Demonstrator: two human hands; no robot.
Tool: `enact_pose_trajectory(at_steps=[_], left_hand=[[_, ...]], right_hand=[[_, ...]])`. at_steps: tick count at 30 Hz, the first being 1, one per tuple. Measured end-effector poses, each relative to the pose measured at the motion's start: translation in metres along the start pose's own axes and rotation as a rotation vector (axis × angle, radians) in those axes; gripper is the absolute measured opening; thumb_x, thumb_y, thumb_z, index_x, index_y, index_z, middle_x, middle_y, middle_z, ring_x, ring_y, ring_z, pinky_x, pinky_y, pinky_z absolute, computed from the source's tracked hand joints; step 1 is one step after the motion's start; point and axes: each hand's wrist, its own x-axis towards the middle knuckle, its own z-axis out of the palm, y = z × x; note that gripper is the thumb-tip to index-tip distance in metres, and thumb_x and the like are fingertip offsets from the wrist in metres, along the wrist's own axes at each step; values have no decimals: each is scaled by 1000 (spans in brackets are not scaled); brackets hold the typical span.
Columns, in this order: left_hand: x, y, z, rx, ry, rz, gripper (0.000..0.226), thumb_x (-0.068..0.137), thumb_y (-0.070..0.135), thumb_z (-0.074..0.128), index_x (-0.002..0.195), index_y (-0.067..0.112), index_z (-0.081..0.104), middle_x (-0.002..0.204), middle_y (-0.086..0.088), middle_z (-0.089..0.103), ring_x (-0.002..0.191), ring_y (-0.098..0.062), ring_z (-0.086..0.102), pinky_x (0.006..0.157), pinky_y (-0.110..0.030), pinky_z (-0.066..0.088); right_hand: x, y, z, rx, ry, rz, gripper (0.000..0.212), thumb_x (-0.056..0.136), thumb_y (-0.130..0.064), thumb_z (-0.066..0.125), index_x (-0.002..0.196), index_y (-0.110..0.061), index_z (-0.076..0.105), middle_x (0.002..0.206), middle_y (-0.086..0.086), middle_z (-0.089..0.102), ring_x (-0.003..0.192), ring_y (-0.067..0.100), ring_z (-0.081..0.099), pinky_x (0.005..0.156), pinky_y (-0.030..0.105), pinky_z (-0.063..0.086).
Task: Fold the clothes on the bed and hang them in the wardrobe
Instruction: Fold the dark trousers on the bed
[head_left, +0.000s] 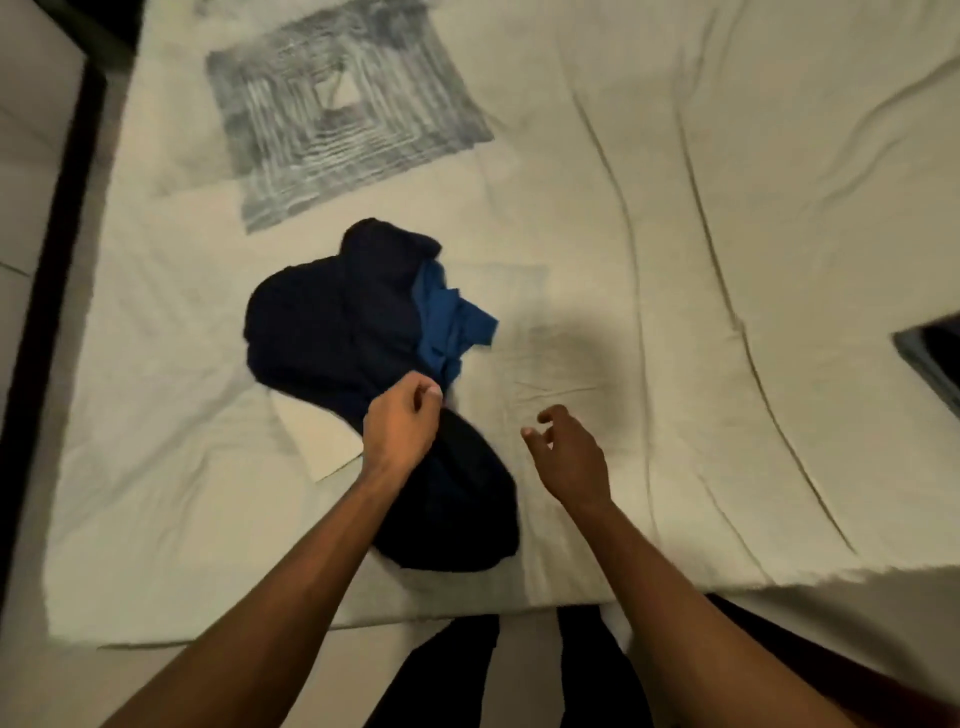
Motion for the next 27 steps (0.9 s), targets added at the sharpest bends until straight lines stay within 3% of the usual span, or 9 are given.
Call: enact_pose_trajectory(at_steps=[3, 6, 8, 10, 11, 15, 20, 24, 27], left_hand=[[-1, -39, -30, -14, 170, -69, 10, 94, 24, 56, 99, 21, 63, 98, 1, 64, 87, -19, 61, 79, -35, 48], [-1, -70, -41, -108, 249, -234, 27, 94, 28, 59, 118, 16, 56, 117, -5, 57, 97, -23, 61, 88, -38, 50], [-4, -84, -43, -188, 247, -342, 38, 93, 35, 61, 123, 15, 51, 124, -6, 55, 103, -26, 60, 92, -42, 50], [-5, -92, -41, -300, 181, -433, 44, 92, 44, 61, 124, 18, 48, 121, -4, 58, 108, -25, 60, 95, -43, 50], [-5, -95, -39, -370, 130, -473, 46, 91, 51, 60, 124, 21, 48, 118, -3, 61, 108, -25, 61, 97, -43, 50], [-5, -85, -41, -704, -56, -546, 52, 95, 64, 46, 123, 21, 55, 116, -5, 68, 103, -21, 66, 89, -42, 55], [17, -50, -73, -1441, -238, -482, 64, 98, 63, 39, 132, 14, 60, 124, -10, 70, 115, -27, 66, 86, -36, 57], [31, -25, -96, -1294, -163, -474, 28, 102, 29, 50, 97, 9, 70, 82, -2, 76, 83, -19, 70, 66, -27, 57], [38, -17, -114, -1334, -48, -379, 15, 98, 17, 57, 98, 7, 68, 81, 1, 72, 77, -15, 67, 67, -28, 56]], right_hand=[[4, -40, 36, -71, -203, -87, 59, 91, -57, 57, 135, -17, 48, 125, 7, 63, 114, 25, 60, 86, 33, 46], [4, -65, 70, -195, -393, -112, 88, 81, -68, 61, 148, -19, 33, 143, 10, 48, 129, 34, 48, 101, 46, 45], [4, -74, 88, -347, -405, -166, 70, 86, -55, 62, 140, -14, 40, 137, 12, 50, 124, 36, 50, 96, 46, 46], [2, -84, 94, -364, -279, -240, 18, 93, -25, 56, 101, -10, 52, 105, 10, 61, 101, 33, 61, 77, 37, 46], [1, -90, 94, -310, -209, -254, 8, 92, -16, 52, 87, -10, 48, 90, 7, 59, 89, 32, 61, 69, 35, 42], [-24, -120, 80, -98, -29, -464, 15, 85, -16, 47, 71, -14, 41, 68, 1, 49, 62, 25, 50, 57, 36, 37], [-59, -160, 64, -5, -24, -720, 21, 83, -14, 49, 65, -17, 39, 60, -6, 42, 53, 15, 41, 51, 33, 35], [-72, -171, 54, -72, -199, -736, 19, 84, -23, 46, 69, -12, 45, 65, -4, 48, 58, 15, 47, 56, 38, 43], [-75, -178, 27, 298, -372, -472, 26, 90, -33, 52, 79, -11, 55, 73, 1, 57, 69, 15, 56, 68, 32, 47]])
